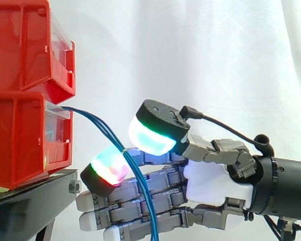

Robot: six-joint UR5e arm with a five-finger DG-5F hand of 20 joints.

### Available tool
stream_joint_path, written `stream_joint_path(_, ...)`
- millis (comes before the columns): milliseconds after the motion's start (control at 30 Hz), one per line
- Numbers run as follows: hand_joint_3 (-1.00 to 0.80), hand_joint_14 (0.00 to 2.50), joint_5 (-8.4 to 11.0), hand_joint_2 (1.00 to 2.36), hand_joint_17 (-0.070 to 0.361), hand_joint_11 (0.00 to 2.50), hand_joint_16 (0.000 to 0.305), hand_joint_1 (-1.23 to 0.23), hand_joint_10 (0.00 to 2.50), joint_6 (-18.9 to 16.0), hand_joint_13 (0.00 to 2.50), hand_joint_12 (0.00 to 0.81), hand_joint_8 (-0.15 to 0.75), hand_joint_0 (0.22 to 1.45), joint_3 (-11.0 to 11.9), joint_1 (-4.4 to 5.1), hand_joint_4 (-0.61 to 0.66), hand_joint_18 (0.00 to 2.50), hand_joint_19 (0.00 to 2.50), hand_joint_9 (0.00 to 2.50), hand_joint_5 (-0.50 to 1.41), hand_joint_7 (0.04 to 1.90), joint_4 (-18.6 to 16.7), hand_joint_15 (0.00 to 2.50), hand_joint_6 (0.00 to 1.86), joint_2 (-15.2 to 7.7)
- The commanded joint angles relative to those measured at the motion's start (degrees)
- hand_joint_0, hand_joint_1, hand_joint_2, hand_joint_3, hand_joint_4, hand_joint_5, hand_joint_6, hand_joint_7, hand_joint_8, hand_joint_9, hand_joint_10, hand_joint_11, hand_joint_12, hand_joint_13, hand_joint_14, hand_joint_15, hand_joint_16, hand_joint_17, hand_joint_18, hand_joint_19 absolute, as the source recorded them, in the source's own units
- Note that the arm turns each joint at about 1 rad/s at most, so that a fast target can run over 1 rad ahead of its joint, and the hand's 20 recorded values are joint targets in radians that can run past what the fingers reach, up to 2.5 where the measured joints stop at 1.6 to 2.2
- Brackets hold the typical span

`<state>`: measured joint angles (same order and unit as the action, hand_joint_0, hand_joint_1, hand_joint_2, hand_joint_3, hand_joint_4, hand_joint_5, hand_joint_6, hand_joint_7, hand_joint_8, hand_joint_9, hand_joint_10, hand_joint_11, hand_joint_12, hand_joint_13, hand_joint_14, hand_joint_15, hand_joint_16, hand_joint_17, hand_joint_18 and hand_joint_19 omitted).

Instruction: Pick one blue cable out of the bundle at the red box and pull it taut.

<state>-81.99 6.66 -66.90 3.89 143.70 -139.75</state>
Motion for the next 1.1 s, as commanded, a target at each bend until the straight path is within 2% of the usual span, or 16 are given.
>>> stream_joint_path(0, -0.49, 0.01, -0.01, 1.0, 0.136, 0.26, 0.06, -0.66, 0.0, 0.1, 0.41, 0.399, 0.36, 0.5, 0.0, -0.02, 0.27, 0.44, 0.3, 0.49, -0.12, 1.03, 0.0, 0.22, 0.61, 0.0)
stream_joint_path(100, -0.5, 0.01, -0.01, 1.0, 0.136, 0.25, 0.061, -0.67, 0.0, 0.1, 0.42, 0.4, 0.362, 0.5, 0.0, 0.07, 0.26, 0.44, 0.3, 0.49, -0.12, 1.04, 0.0, 0.21, 0.62, 0.0)
stream_joint_path(300, -0.39, 0.01, -0.01, 1.01, 0.128, 0.28, 0.057, -0.76, 0.0, 0.3, 0.43, 0.383, 0.347, 0.57, 0.0, 0.07, 0.2, 0.46, 0.28, 0.49, -0.17, 0.83, 0.0, 0.21, 0.83, 0.0)
stream_joint_path(467, -0.22, 0.01, 0.16, 1.02, 0.126, 0.29, 0.056, -0.73, 0.0, 0.5, 0.44, 0.382, 0.348, 0.58, 0.0, 0.07, 0.18, 0.47, 0.29, 0.5, -0.17, 0.85, 0.0, 0.21, 0.89, 0.0)
stream_joint_path(667, -0.14, 0.01, -0.01, 1.02, 0.131, 0.3, 0.058, -0.71, 0.0, 0.4, 0.45, 0.394, 0.363, 0.57, 0.0, 0.07, 0.17, 0.49, 0.28, 0.51, -0.17, 0.86, 0.0, 0.22, 0.91, 0.0)
stream_joint_path(967, -0.11, 0.01, -0.1, 1.02, 0.136, 0.31, 0.061, -0.73, 0.0, 0.3, 0.46, 0.405, 0.372, 0.59, 0.0, 0.07, 0.15, 0.52, 0.27, 0.52, -0.17, 0.85, 0.0, 0.2, 0.92, 0.0)
stream_joint_path(1000, -0.13, 0.01, -0.19, 1.01, 0.136, 0.31, 0.06, -0.73, 0.0, 0.3, 0.46, 0.403, 0.37, 0.59, 0.1, -0.02, 0.16, 0.52, 0.26, 0.52, -0.17, 0.83, 0.0, 0.21, 0.92, 0.0)
stream_joint_path(1067, -0.28, 0.01, -0.28, 1.01, 0.127, 0.3, 0.057, -0.71, 0.01, 0.3, 0.45, 0.384, 0.35, 0.56, 0.1, -0.02, 0.2, 0.49, 0.29, 0.52, -0.17, 0.81, 0.0, 0.22, 0.89, 0.0)
